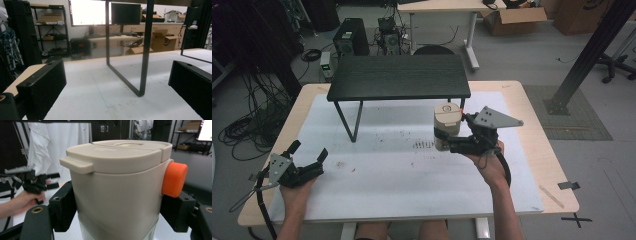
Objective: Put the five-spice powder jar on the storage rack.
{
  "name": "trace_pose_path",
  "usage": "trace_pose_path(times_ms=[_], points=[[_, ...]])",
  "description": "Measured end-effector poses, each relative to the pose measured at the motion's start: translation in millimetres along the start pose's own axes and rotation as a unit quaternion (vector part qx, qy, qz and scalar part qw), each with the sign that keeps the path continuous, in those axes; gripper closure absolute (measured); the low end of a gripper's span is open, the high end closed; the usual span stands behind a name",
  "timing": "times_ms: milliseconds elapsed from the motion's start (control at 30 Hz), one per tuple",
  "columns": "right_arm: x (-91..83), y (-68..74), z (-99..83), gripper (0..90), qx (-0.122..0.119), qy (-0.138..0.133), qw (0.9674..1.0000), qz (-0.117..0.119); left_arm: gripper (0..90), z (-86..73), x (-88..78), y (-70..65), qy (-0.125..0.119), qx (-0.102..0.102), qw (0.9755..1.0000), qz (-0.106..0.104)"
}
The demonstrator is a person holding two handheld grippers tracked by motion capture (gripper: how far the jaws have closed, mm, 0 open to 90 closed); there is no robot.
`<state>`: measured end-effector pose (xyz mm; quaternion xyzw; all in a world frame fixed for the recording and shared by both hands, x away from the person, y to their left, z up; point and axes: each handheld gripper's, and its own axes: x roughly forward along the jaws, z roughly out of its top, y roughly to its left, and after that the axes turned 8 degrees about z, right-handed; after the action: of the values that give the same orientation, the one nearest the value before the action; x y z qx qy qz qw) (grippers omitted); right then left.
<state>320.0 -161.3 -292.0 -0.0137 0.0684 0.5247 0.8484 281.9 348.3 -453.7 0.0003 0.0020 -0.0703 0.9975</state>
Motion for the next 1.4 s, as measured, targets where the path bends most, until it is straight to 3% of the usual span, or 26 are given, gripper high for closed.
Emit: trace_pose_path(times_ms=[300,633,1033,1400], points=[[29.4,-13.5,54.5,24.1,-0.005,0.000,0.9997,0.022,1.8,0.0,-0.2,0.2,0.000,0.001,1.0000,0.000],[61.5,-23.0,91.4,24.1,-0.012,0.004,0.9995,0.029,1.8,0.0,-0.2,0.2,0.001,0.001,1.0000,0.000],[108.5,-44.9,108.0,24.1,0.004,-0.003,0.9993,0.036,1.8,0.1,-0.1,0.1,0.001,0.000,1.0000,0.000],[141.4,-64.6,103.8,24.1,0.024,0.003,0.9994,0.023,1.8,0.0,-0.4,0.1,0.000,0.001,1.0000,0.000]])
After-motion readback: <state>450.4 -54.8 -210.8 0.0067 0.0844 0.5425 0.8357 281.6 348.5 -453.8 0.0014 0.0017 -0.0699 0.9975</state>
